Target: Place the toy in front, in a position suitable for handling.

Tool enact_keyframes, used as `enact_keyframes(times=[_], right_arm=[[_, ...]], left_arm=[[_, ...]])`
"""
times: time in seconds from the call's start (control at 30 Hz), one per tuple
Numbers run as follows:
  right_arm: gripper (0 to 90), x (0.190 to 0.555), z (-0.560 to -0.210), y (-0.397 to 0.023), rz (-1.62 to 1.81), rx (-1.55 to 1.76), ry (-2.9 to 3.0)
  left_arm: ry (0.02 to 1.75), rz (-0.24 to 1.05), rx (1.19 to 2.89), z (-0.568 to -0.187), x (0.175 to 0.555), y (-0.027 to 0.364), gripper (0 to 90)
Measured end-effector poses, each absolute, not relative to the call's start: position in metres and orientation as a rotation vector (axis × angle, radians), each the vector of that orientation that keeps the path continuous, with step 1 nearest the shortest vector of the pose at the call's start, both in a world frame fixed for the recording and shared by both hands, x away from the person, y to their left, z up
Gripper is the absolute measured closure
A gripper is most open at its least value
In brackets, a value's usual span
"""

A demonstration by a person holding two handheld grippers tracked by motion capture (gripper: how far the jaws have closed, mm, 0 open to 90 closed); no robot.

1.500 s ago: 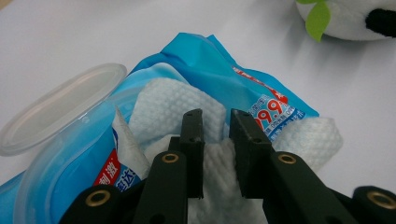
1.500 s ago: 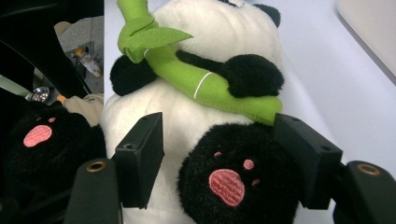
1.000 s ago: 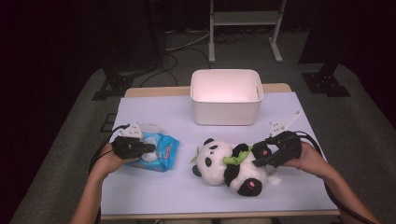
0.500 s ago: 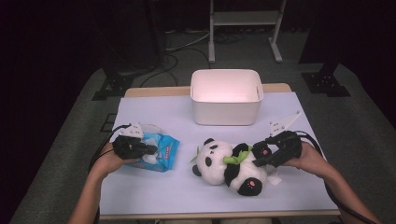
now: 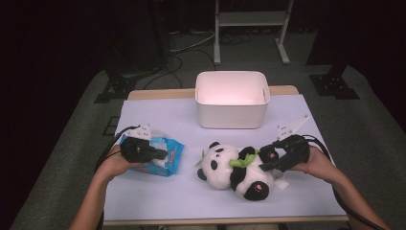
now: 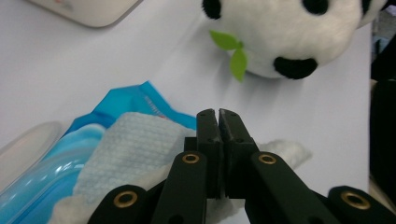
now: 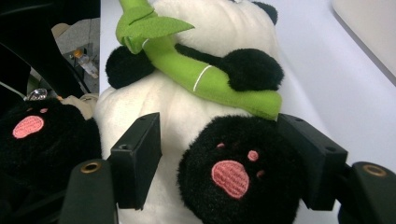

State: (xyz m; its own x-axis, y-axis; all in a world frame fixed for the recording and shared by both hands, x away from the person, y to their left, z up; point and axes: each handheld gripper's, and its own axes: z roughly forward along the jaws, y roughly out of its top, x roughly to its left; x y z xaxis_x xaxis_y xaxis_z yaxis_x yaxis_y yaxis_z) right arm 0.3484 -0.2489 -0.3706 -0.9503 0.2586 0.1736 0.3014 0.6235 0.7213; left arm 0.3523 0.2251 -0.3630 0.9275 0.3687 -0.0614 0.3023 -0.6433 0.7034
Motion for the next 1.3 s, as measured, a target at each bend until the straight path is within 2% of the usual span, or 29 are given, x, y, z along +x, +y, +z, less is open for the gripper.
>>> enact_keyframes(times=[0.83, 1.3], right_arm=[[30.2, 0.345, -0.374, -0.252, -1.284, -0.466, -2.787], [30.2, 0.341, -0.371, -0.256, -1.290, -0.463, -2.791]], left_arm=[[0.308, -0.002, 2.293, -0.333, 0.352, 0.169, 88.1], [0.144, -0.049, 2.318, -0.310, 0.355, 0.112, 87.8]])
